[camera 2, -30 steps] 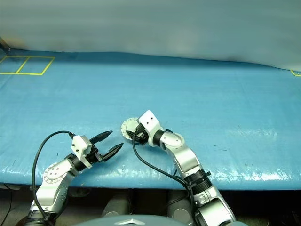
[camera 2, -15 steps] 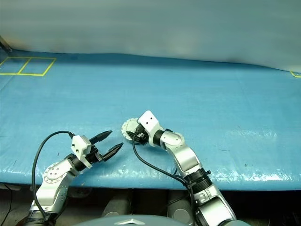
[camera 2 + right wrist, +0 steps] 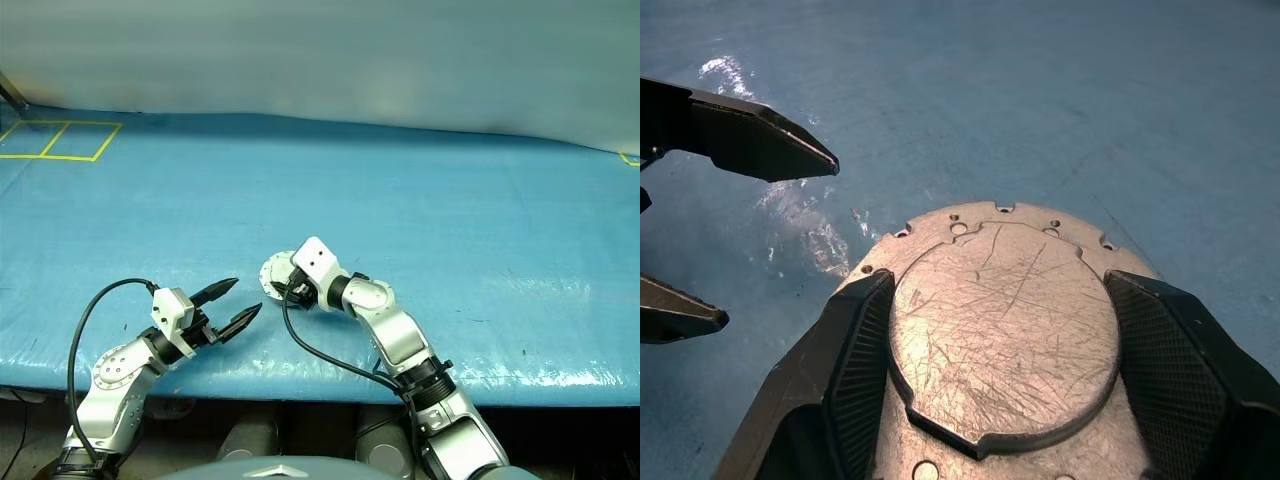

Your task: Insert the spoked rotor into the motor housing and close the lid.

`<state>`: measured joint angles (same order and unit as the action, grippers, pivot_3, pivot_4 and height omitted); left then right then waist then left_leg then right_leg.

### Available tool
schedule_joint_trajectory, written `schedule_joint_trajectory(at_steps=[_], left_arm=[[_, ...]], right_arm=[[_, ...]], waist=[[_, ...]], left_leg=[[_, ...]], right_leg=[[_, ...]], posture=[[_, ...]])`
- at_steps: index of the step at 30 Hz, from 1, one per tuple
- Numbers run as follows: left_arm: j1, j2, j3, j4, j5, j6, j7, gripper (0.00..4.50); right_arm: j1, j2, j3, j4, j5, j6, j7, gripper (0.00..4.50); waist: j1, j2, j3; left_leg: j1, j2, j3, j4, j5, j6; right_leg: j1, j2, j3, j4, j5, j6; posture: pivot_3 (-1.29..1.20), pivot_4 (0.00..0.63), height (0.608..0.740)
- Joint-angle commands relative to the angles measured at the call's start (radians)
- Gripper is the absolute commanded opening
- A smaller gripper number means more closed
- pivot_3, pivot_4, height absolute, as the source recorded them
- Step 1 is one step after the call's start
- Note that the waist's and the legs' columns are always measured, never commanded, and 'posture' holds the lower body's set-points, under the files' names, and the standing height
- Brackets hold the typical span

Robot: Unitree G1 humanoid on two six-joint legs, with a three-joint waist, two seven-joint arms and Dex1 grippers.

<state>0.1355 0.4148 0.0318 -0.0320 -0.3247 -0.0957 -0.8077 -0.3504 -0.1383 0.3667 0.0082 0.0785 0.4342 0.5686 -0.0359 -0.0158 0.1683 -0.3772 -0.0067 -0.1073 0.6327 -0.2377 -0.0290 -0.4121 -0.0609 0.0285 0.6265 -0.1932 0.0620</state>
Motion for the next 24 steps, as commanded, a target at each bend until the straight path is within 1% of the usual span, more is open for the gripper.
schedule_joint_trajectory(at_steps=[1,7,9,12,16,20,24], left_arm=[[-0.008,0.004,0.009,-0.010,-0.005,-0.010,-0.002,3.85],[-0.010,0.006,0.009,-0.009,-0.004,-0.010,-0.004,3.85],[-0.009,0.006,0.009,-0.009,-0.004,-0.010,-0.003,3.85],[-0.007,0.006,0.011,-0.011,-0.004,-0.010,-0.001,3.85],[-0.004,0.006,0.012,-0.013,-0.003,-0.011,0.000,3.85],[-0.016,-0.004,0.020,-0.016,-0.001,-0.009,0.025,3.85],[-0.060,-0.033,0.037,-0.024,-0.078,0.041,0.035,3.85]], right_arm=[[0.016,0.003,-0.029,-0.009,0.021,0.039,-0.006,3.02],[-0.003,-0.036,0.019,-0.004,-0.070,-0.014,-0.033,3.02],[-0.002,-0.038,0.019,-0.009,-0.061,-0.013,-0.022,3.02],[0.000,-0.015,-0.012,-0.030,-0.005,0.014,-0.003,3.02],[-0.008,-0.038,0.013,-0.033,-0.047,-0.001,-0.007,3.02],[0.001,-0.026,0.014,-0.008,-0.038,0.009,-0.004,3.02],[0.004,-0.026,0.016,0.008,-0.046,0.009,-0.010,3.02]], waist=[[-0.001,0.000,0.000],[0.000,0.000,0.000],[0.000,0.000,0.000],[0.000,0.000,0.000],[0.000,0.000,0.000],[0.000,0.000,0.000],[0.000,0.000,0.000]], left_leg=[[0.000,0.000,0.000,0.000,0.000,0.000],[0.000,0.000,0.000,0.000,0.000,0.000],[0.000,0.000,0.000,0.000,0.000,0.000],[0.000,0.000,0.000,0.000,0.000,0.000],[0.000,0.000,0.000,0.000,0.000,0.000],[0.000,0.000,0.000,0.000,0.000,0.000],[0.000,0.000,0.000,0.000,0.000,0.000]], right_leg=[[0.000,0.000,0.000,0.000,0.000,0.000],[0.000,0.000,0.000,0.000,0.000,0.000],[0.000,0.000,0.000,0.000,0.000,0.000],[0.000,0.000,0.000,0.000,0.000,0.000],[0.000,0.000,0.000,0.000,0.000,0.000],[-0.001,0.000,0.000,0.000,0.000,0.000],[0.000,0.000,0.000,0.000,0.000,0.000]], posture=[[0.00,0.150,0.740],[0.00,0.150,0.740],[0.00,0.150,0.740],[0.00,0.150,0.740],[0.00,0.150,0.740],[0.00,0.150,0.740],[0.00,0.150,0.740]])
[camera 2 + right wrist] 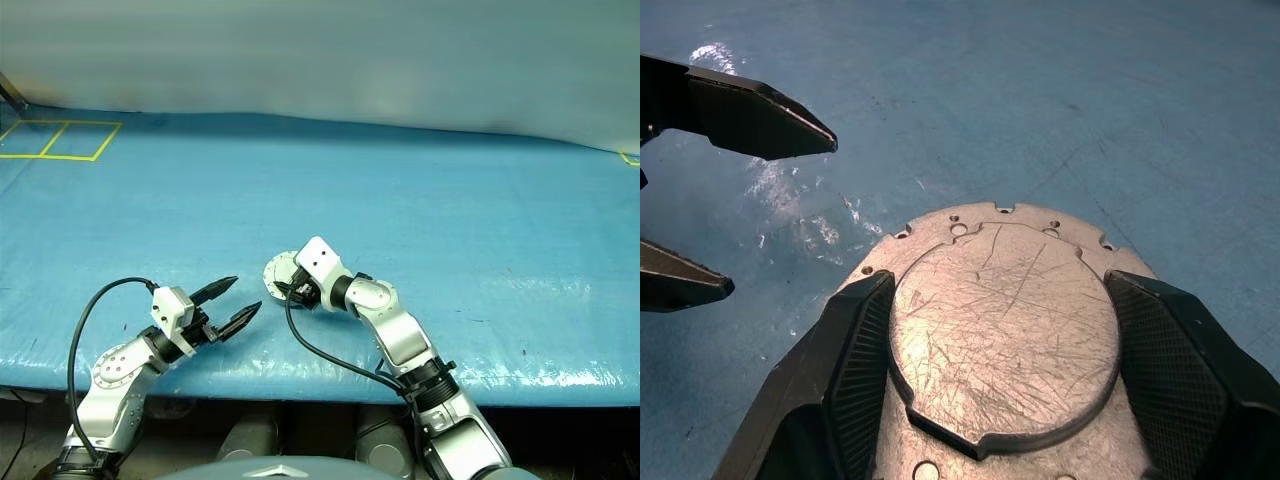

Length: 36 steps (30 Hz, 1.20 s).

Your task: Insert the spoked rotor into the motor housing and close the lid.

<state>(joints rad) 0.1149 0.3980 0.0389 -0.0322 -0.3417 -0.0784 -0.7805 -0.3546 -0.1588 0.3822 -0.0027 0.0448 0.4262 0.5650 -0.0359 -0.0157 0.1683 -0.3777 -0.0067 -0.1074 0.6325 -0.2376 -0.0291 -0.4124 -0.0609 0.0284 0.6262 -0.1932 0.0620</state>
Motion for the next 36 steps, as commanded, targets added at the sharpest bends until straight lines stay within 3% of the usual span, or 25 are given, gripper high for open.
schedule_joint_trajectory(at_steps=[1,3,12,13,31,35,36], left_arm=[[-0.054,-0.022,0.034,-0.022,-0.079,0.035,0.004,3.66],[-0.086,-0.029,0.033,-0.019,-0.100,0.057,-0.004,3.22],[-0.177,-0.003,-0.039,0.081,-0.034,0.110,-0.061,0.17],[-0.180,-0.001,-0.041,0.086,-0.031,0.113,-0.064,0.04],[-0.166,0.015,-0.124,0.108,0.087,0.148,-0.042,0.04],[-0.164,0.010,-0.120,0.108,0.086,0.143,-0.044,0.00],[-0.164,0.009,-0.121,0.108,0.086,0.142,-0.044,0.00]], right_arm=[[0.009,-0.005,0.000,0.016,-0.012,0.018,-0.007,3.02],[0.008,-0.003,-0.005,0.012,-0.011,0.018,-0.011,3.02],[0.014,0.003,-0.013,-0.004,-0.015,0.013,-0.035,3.02],[0.015,0.003,-0.014,-0.006,-0.015,0.013,-0.037,3.02],[0.029,-0.001,-0.028,-0.046,0.034,0.046,-0.013,3.02],[0.034,-0.010,-0.036,-0.084,0.056,0.054,0.007,4.37],[0.037,-0.010,-0.043,-0.101,0.065,0.044,0.011,4.47]], waist=[[0.000,0.000,0.000],[0.000,0.000,0.000],[-0.002,0.000,0.000],[-0.001,0.000,0.000],[0.003,0.002,-0.004],[0.003,0.002,-0.004],[0.003,0.002,-0.004]], left_leg=[[0.000,0.000,0.000,0.000,0.000,0.000],[0.000,0.000,0.000,0.000,0.000,0.000],[0.000,0.000,0.000,0.000,0.000,0.000],[0.000,0.000,0.000,0.000,0.000,0.000],[0.001,0.000,-0.001,0.001,0.000,0.000],[0.001,-0.001,-0.001,0.000,0.000,0.000],[0.001,0.000,-0.001,0.000,0.000,0.000]], right_leg=[[0.000,0.000,0.000,0.000,0.000,0.000],[0.000,0.000,0.000,0.000,0.000,0.000],[0.000,0.000,0.000,0.000,0.000,0.000],[0.000,0.000,0.000,0.000,0.000,0.000],[0.001,0.000,0.000,0.000,0.000,0.000],[0.002,0.000,0.000,0.000,0.000,0.000],[0.002,0.000,0.000,0.000,0.000,0.000]], posture=[[0.00,0.150,0.740],[0.00,0.150,0.740],[0.00,0.150,0.740],[0.00,0.150,0.740],[0.00,0.150,0.740],[0.00,0.150,0.740],[0.00,0.150,0.740]])
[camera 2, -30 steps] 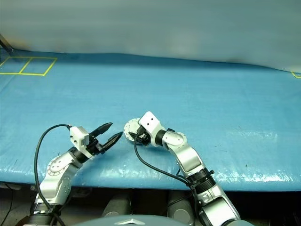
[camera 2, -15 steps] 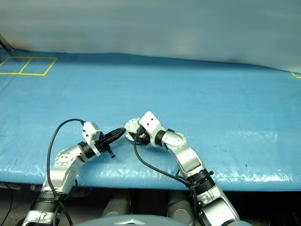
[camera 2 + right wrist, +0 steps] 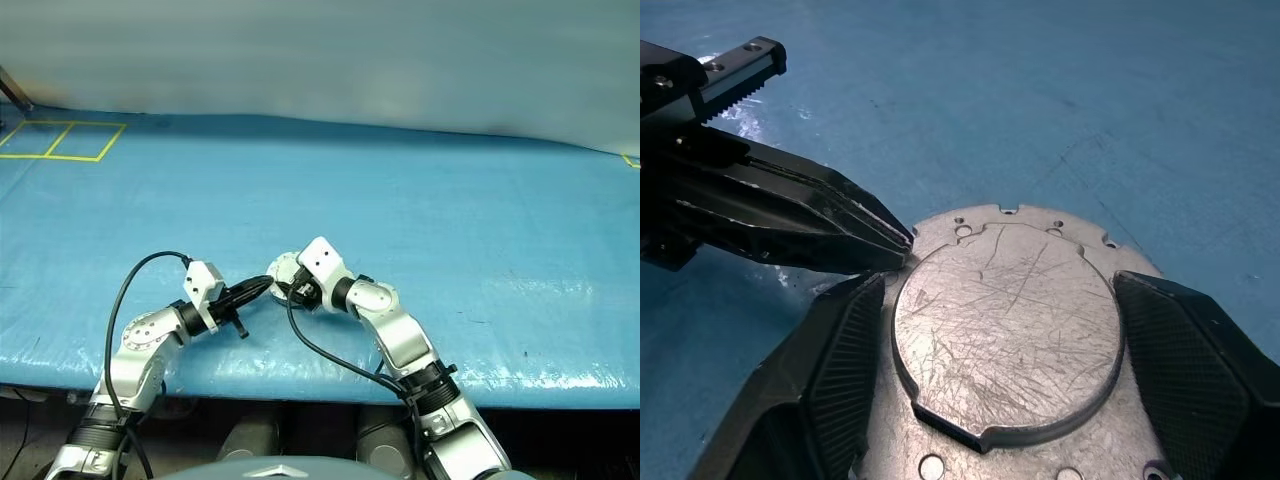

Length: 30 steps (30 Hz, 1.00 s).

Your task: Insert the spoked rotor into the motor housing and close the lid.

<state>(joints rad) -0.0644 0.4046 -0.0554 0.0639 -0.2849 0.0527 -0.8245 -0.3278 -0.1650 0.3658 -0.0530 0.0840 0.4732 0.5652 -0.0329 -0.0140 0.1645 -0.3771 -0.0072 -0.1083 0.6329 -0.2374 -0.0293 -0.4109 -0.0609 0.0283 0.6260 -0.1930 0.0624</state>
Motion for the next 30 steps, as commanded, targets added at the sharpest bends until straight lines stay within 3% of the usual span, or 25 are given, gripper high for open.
schedule_joint_trajectory(at_steps=[1,6,9,15,20,30], left_arm=[[0.016,0.001,-0.026,0.013,0.028,0.008,0.000,0.00],[0.017,-0.006,-0.026,0.015,0.029,0.000,-0.001,0.00],[0.018,-0.010,-0.026,0.018,0.030,-0.009,0.002,0.00],[0.018,-0.015,-0.030,0.022,0.036,-0.024,0.003,0.00],[0.016,-0.016,-0.032,0.028,0.040,-0.037,0.005,0.00],[0.033,-0.009,-0.031,0.018,0.045,-0.047,0.012,0.00]], right_arm=[[0.012,-0.001,-0.041,-0.076,0.043,-0.007,0.014,4.47],[0.018,0.026,-0.165,-0.204,0.181,0.058,0.004,4.47],[0.019,0.081,-0.334,-0.227,0.355,0.241,-0.073,4.47],[0.064,0.130,-0.527,-0.141,0.579,0.540,-0.157,4.47],[0.072,0.165,-0.595,-0.075,0.667,0.645,-0.200,4.47],[0.057,0.214,-0.600,0.021,0.736,0.702,-0.214,4.47]], waist=[[0.000,0.000,0.000],[0.000,0.000,0.000],[0.001,0.000,0.000],[0.005,0.001,0.000],[0.002,0.004,0.001],[0.001,0.004,0.001]], left_leg=[[0.000,0.000,0.000,0.000,0.000,0.000],[0.000,0.000,0.000,0.000,0.000,0.000],[0.000,0.000,-0.001,0.000,0.000,0.000],[0.000,0.000,0.000,-0.001,0.000,0.000],[0.000,0.000,0.000,-0.001,0.000,0.000],[0.000,0.000,0.000,-0.001,0.000,0.001]], right_leg=[[0.000,0.000,0.000,0.000,0.000,0.000],[0.000,0.000,0.000,0.000,0.000,0.000],[0.000,0.000,0.000,0.000,0.000,0.000],[0.000,0.000,0.000,0.000,0.000,0.000],[-0.001,0.000,0.000,0.000,0.000,-0.001],[-0.001,0.000,0.000,0.000,0.000,0.000]], posture=[[0.00,0.150,0.740],[0.00,0.150,0.740],[0.00,0.150,0.740],[0.00,0.150,0.740],[0.00,0.150,0.740],[0.00,0.150,0.740]])
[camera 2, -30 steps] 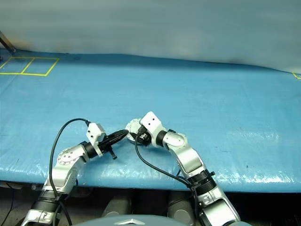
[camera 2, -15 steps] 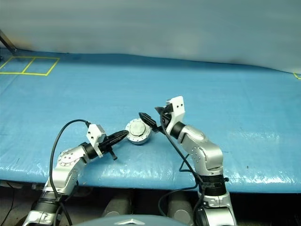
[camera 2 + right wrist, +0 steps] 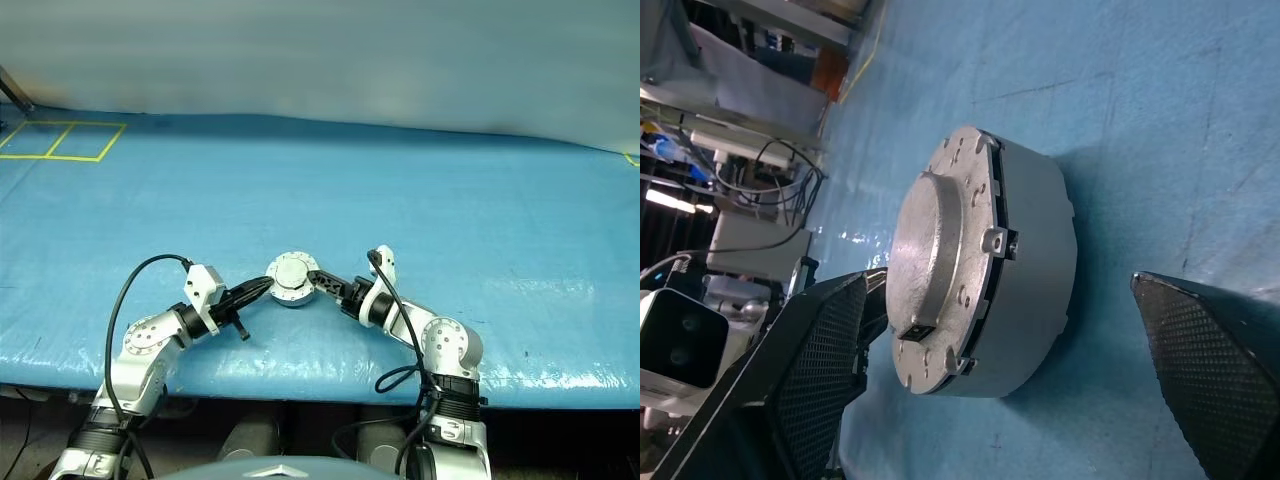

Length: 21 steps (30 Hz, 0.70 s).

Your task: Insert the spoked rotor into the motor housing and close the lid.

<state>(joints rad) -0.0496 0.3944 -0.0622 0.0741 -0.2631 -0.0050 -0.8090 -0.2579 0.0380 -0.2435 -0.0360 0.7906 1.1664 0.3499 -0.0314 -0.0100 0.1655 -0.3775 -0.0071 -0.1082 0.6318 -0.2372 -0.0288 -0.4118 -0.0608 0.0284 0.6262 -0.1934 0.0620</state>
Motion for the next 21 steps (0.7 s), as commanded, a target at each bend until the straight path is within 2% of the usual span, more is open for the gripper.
schedule_joint_trajectory(at_steps=[1,4,7,12,13,18,21], left_arm=[[0.020,0.001,-0.024,0.007,0.023,0.010,-0.002,0.00],[0.026,-0.001,-0.024,0.004,0.025,0.011,-0.001,0.00],[0.029,-0.004,-0.027,0.005,0.028,0.010,-0.001,0.00],[0.029,-0.004,-0.027,0.006,0.031,0.009,0.000,0.00],[0.029,-0.004,-0.026,0.006,0.031,0.008,0.001,0.00],[0.036,-0.003,-0.018,0.008,0.030,0.007,0.002,0.00],[0.036,-0.006,-0.012,0.008,0.028,0.005,0.005,0.00]], right_arm=[[-0.015,0.016,0.012,0.010,0.034,0.010,0.003,4.47],[-0.020,0.024,0.017,0.023,0.046,0.011,0.009,4.47],[-0.028,0.032,0.014,0.041,0.053,0.004,0.007,3.88],[-0.031,0.027,0.036,0.046,0.035,-0.006,0.002,2.27],[-0.030,0.027,0.040,0.047,0.032,-0.007,0.000,2.27],[-0.033,0.020,0.048,0.053,0.022,-0.014,-0.017,1.19],[-0.035,0.015,0.053,0.055,0.023,-0.020,-0.019,1.16]], waist=[[0.000,0.000,0.000],[-0.002,0.000,0.000],[-0.003,0.000,0.000],[-0.004,0.000,0.000],[-0.004,0.000,0.000],[-0.007,0.002,-0.001],[-0.007,0.002,-0.001]], left_leg=[[0.000,0.000,0.000,0.000,0.000,0.000],[0.000,0.000,0.000,0.000,0.000,0.000],[0.000,0.000,0.000,0.000,0.000,0.000],[0.000,0.000,0.000,0.000,0.000,0.000],[0.000,0.000,0.000,0.000,0.000,0.000],[0.000,0.000,0.000,0.000,0.000,0.000],[0.000,0.000,0.000,0.000,0.000,0.000]], right_leg=[[0.000,0.000,0.000,0.000,0.000,0.000],[0.000,0.000,0.000,0.000,0.000,0.000],[0.000,0.000,0.000,0.000,0.000,0.000],[0.000,0.000,0.000,0.000,0.000,0.000],[0.000,0.000,0.000,0.000,0.000,0.000],[0.000,0.000,0.000,0.000,0.000,0.000],[0.000,0.000,0.000,0.000,0.000,0.000]], posture=[[0.00,0.150,0.740],[0.00,0.150,0.740],[0.00,0.150,0.740],[0.00,0.150,0.740],[0.00,0.150,0.740],[0.00,0.150,0.740],[0.00,0.150,0.740]])
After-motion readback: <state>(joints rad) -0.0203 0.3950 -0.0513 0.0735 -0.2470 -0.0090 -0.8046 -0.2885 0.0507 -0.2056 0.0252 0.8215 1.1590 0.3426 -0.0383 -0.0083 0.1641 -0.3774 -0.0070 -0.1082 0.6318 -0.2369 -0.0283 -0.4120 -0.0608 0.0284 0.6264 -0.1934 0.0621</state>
